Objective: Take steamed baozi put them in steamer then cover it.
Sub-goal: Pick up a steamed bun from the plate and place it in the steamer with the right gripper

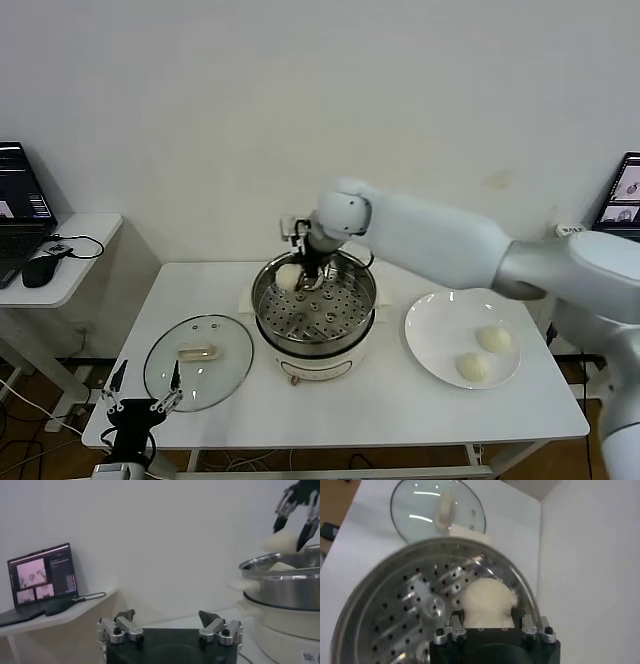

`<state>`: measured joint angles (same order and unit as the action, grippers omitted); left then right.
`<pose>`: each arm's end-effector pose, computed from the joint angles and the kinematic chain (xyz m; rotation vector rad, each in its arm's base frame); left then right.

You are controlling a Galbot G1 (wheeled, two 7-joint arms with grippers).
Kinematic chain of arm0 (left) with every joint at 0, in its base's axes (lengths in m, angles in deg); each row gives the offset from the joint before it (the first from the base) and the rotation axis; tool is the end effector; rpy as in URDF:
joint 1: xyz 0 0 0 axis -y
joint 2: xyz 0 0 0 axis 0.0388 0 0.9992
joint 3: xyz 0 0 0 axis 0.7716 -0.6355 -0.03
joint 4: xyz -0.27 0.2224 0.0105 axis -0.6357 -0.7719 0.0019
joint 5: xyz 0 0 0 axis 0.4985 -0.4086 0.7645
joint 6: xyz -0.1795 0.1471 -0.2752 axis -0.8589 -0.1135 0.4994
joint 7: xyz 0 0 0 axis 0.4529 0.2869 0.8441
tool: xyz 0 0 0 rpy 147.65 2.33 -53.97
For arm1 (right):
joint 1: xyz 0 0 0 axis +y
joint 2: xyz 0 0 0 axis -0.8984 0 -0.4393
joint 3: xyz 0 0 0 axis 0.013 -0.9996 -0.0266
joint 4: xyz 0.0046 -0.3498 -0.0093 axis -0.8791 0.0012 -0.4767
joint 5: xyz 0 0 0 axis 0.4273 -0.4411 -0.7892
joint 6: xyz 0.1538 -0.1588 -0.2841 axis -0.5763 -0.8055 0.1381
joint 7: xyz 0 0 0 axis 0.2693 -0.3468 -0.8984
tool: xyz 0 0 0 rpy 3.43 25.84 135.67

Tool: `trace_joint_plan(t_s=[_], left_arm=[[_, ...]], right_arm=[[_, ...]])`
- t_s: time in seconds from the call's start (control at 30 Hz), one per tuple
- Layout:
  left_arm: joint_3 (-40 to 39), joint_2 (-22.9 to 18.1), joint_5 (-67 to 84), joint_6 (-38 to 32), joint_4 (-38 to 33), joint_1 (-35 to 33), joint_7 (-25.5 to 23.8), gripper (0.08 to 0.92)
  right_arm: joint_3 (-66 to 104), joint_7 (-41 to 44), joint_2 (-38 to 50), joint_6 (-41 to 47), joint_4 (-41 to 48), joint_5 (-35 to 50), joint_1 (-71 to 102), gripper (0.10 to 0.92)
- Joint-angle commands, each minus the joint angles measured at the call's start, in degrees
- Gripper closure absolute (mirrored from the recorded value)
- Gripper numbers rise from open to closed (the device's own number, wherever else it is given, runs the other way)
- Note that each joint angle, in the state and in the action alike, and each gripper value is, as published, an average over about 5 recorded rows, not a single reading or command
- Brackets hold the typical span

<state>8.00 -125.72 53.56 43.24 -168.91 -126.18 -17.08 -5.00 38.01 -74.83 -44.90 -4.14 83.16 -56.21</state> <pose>0.1446 0.0973 -0.3256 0.2104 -3.0562 -0.3970 0.5508 0.2049 -0.0898 1.4596 -1.5878 1.4505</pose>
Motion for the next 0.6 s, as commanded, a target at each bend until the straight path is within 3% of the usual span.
trace_joint_plan(t_s=[0.03, 0.33, 0.6], left_arm=[[0.1, 0.0, 0.1, -0.1, 0.2, 0.1, 0.0, 0.177], [-0.1, -0.1, 0.2, -0.1, 0.2, 0.3, 0.0, 0.177], [-0.5, 0.0, 0.1, 0.0, 0.2, 0.6, 0.0, 0.177]], right_arm=[[-0.6, -0.9, -5.3, 2.0, 4.7, -1.2, 3.2, 0.431], [-0.8, -0.6, -5.4, 2.8, 5.5, -3.1, 3.8, 0.421], [0.5, 0.7, -1.7, 3.1, 1.3, -0.7, 1.1, 0.235]])
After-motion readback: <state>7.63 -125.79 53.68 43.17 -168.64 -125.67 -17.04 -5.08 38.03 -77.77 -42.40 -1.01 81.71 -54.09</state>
